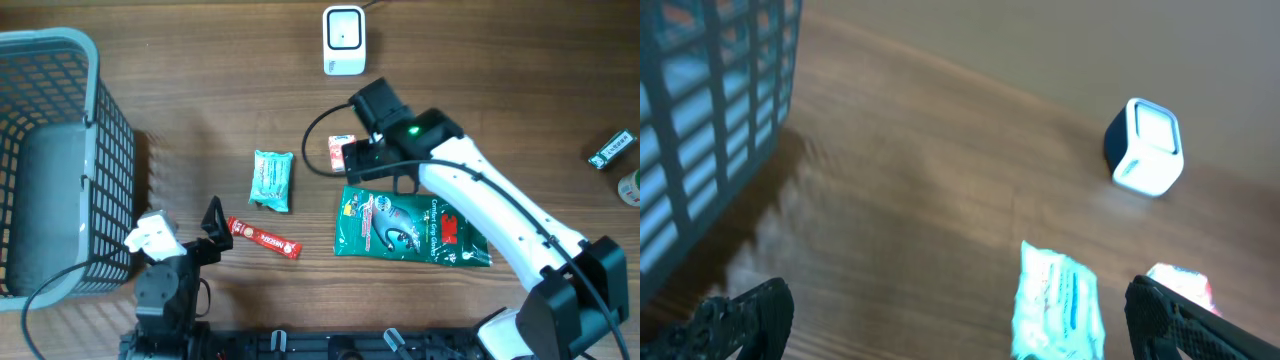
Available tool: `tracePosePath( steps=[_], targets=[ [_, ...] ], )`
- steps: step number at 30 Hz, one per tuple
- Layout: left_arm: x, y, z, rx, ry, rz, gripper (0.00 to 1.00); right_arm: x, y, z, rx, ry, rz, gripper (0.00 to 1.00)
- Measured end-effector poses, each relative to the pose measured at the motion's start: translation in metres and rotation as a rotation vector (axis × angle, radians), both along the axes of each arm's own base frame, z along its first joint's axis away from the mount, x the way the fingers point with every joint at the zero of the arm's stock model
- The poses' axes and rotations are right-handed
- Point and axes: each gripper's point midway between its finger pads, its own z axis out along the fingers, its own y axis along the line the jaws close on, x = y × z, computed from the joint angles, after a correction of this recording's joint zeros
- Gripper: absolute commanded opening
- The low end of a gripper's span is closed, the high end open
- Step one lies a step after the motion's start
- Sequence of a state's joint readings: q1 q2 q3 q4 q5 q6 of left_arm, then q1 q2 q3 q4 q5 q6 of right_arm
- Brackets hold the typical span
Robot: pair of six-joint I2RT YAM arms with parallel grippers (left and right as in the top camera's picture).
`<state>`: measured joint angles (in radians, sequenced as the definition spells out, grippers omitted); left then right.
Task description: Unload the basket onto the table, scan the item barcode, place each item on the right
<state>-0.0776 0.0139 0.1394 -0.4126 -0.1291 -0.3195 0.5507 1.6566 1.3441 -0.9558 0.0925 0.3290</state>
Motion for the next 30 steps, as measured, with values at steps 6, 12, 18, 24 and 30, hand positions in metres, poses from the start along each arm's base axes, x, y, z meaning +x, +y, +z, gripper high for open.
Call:
tracePosePath(
  steps=[6,12,18,24,30],
  targets=[
    [0.002,-0.001,-0.004,-0.001,0.0,-0.004,1.0,0.01,0.021,0.007,0.222,0.033,-0.016,0.97],
    [0.002,-0.001,-0.004,-0.001,0.001,-0.005,1.0,0.011,0.03,-0.002,0.351,0.084,-0.261,0.74],
    [0.002,-0.001,-0.004,-0.001,0.0,-0.004,1.0,-0.008,0.035,-0.026,0.459,0.289,-0.69,0.76],
    [0.002,-0.001,-0.004,-0.001,0.0,-0.004,1.0,0.002,0.041,-0.029,0.549,0.34,-0.966,0.81],
    [0.002,-0.001,-0.004,-0.001,0.0,-0.005,1.0,0.01,0.05,-0.074,0.536,0.428,-1.16,0.77]
  ],
)
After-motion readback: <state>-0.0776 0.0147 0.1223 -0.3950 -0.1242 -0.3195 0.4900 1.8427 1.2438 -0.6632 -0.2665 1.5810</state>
